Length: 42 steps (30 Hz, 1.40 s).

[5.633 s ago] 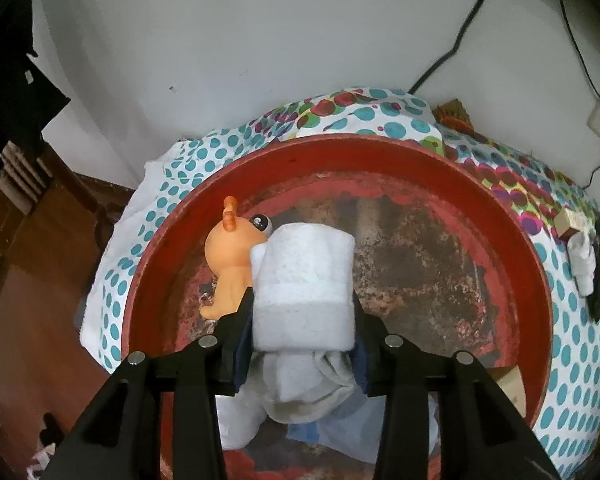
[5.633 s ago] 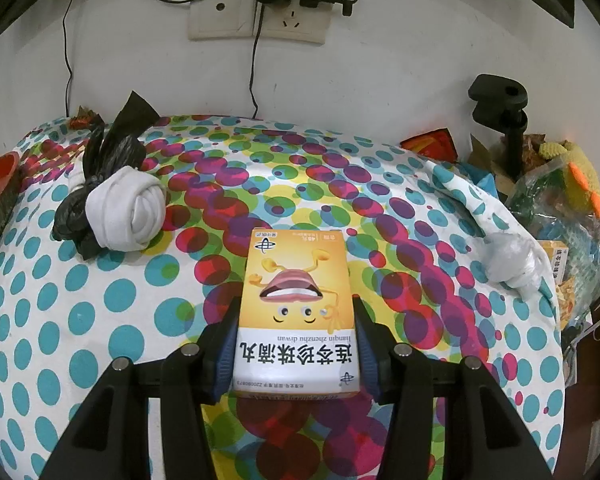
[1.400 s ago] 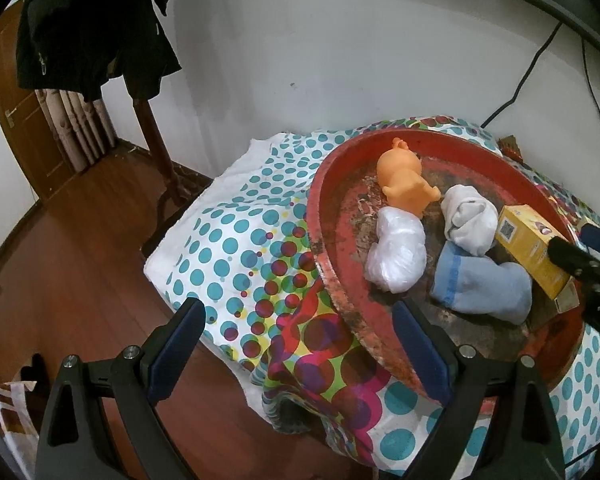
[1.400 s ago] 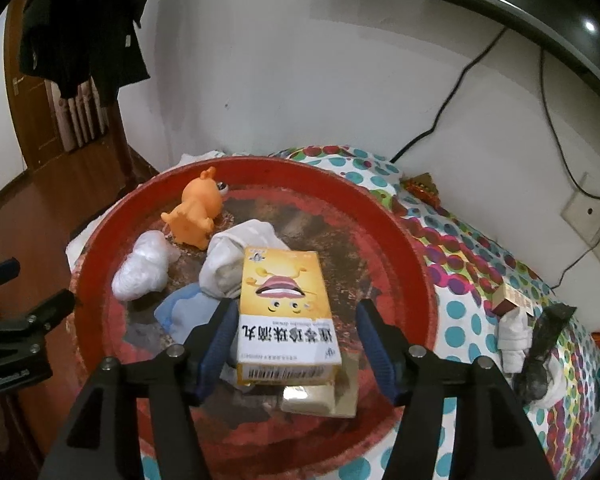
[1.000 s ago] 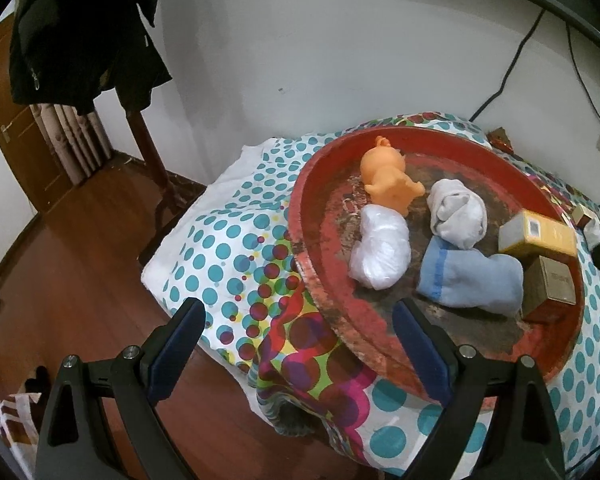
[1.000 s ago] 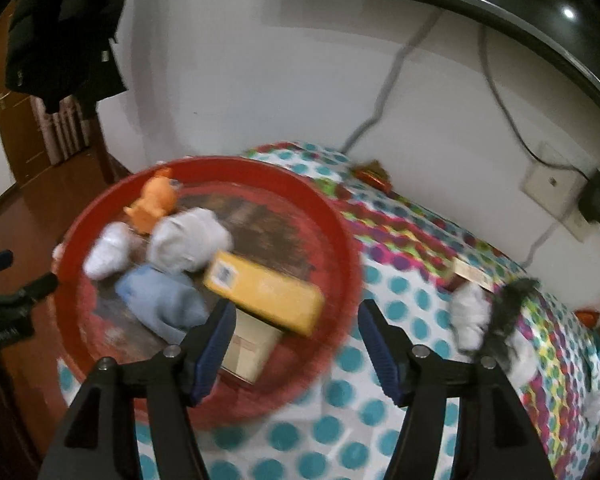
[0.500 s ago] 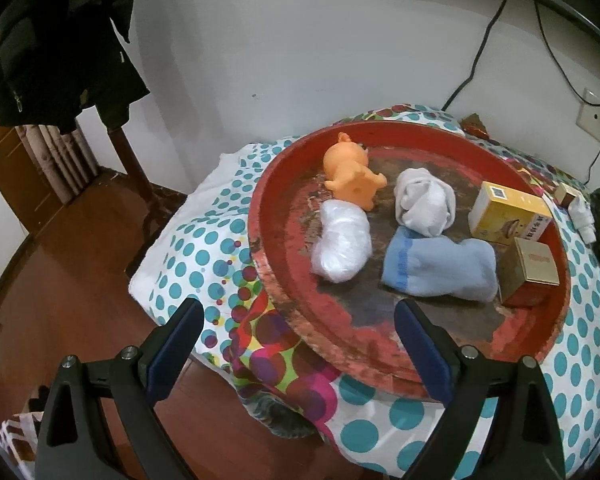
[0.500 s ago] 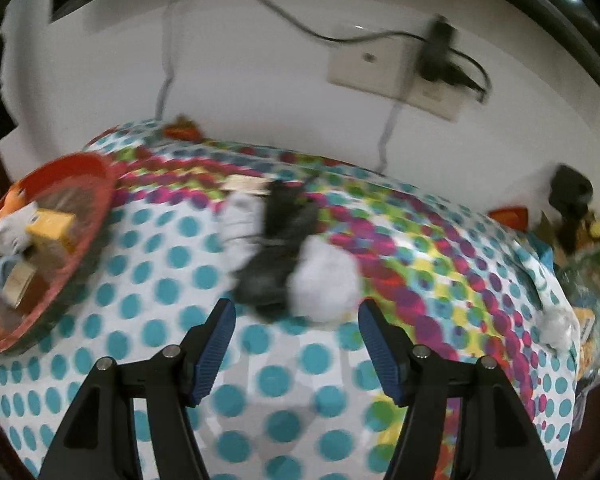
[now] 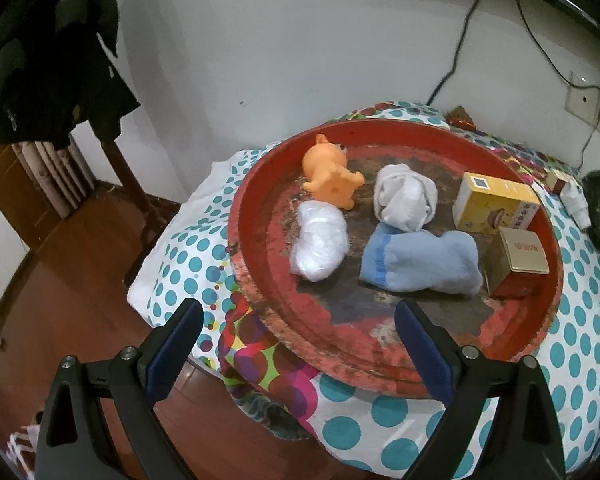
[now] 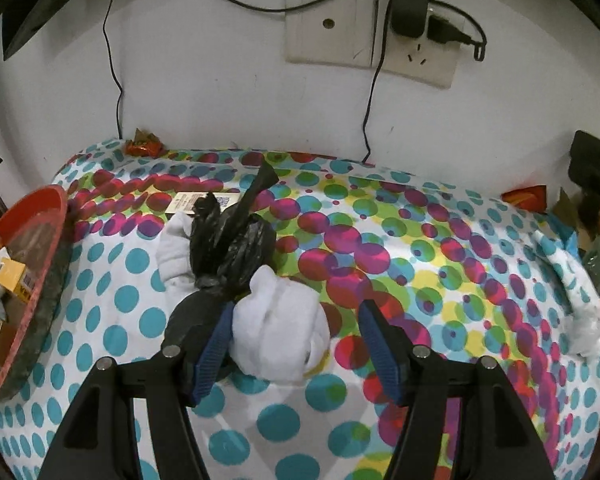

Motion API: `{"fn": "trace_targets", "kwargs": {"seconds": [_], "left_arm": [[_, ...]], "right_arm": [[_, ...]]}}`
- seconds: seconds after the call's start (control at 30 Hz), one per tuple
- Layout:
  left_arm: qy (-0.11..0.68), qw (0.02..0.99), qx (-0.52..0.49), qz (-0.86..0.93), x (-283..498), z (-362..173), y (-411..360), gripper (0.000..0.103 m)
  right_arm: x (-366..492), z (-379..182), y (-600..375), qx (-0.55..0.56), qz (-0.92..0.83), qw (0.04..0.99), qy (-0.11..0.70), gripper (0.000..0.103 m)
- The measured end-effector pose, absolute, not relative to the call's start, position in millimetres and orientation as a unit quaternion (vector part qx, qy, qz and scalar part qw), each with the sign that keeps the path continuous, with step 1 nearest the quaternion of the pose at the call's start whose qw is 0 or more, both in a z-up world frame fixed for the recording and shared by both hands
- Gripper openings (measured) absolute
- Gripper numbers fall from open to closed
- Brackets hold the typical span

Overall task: Organize objects
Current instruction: 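Grasp the second white rolled sock on the bedspread with the right gripper, then grasp the black plastic bag with the left gripper while the right gripper holds the white sock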

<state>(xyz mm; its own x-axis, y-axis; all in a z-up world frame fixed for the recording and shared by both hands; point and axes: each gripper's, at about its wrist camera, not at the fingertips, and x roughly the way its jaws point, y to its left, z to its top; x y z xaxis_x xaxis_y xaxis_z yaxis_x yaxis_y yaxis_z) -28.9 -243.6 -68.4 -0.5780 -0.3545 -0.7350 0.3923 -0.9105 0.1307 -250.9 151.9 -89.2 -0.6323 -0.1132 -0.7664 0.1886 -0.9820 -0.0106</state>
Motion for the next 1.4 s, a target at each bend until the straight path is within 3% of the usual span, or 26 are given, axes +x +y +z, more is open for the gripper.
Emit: {"fn": "trace_targets", "kwargs": {"seconds": [0.17, 0.27, 0.4, 0.63, 0.83, 1.27, 1.4], "left_arm": [[0.010, 0.198, 0.401, -0.895, -30, -62, -230, 0.096], [0.001, 0.196, 0.396, -0.897, -30, -55, -222, 0.097], [-0.010, 0.184, 0.394, -0.900, -33, -47, -206, 0.097], [-0.029, 0.143, 0.389, -0.909, -47, -34, -160, 0.097], [-0.066, 0.085, 0.385, -0.917, -69, -26, -101, 0.097], [-0.077, -0.132, 0.411, -0.899, -155, -34, 28, 0.098], [-0.092, -0.156, 0.426, -0.887, -188, -49, 53, 0.098]], "right_arm": [[-257, -101, 146, 0.431, -0.897, 0.093, 0.039, 0.065], [-258, -103, 148, 0.432, -0.896, 0.102, 0.027, 0.052], [-253, -104, 154, 0.429, -0.896, 0.113, 0.014, 0.048], [-234, -101, 191, 0.408, -0.907, 0.101, 0.003, 0.048], [-214, -104, 229, 0.396, -0.915, 0.062, 0.043, 0.048], [-198, -108, 278, 0.398, -0.915, 0.052, 0.029, 0.048], [-199, -109, 276, 0.400, -0.915, 0.053, 0.033, 0.048]]}}
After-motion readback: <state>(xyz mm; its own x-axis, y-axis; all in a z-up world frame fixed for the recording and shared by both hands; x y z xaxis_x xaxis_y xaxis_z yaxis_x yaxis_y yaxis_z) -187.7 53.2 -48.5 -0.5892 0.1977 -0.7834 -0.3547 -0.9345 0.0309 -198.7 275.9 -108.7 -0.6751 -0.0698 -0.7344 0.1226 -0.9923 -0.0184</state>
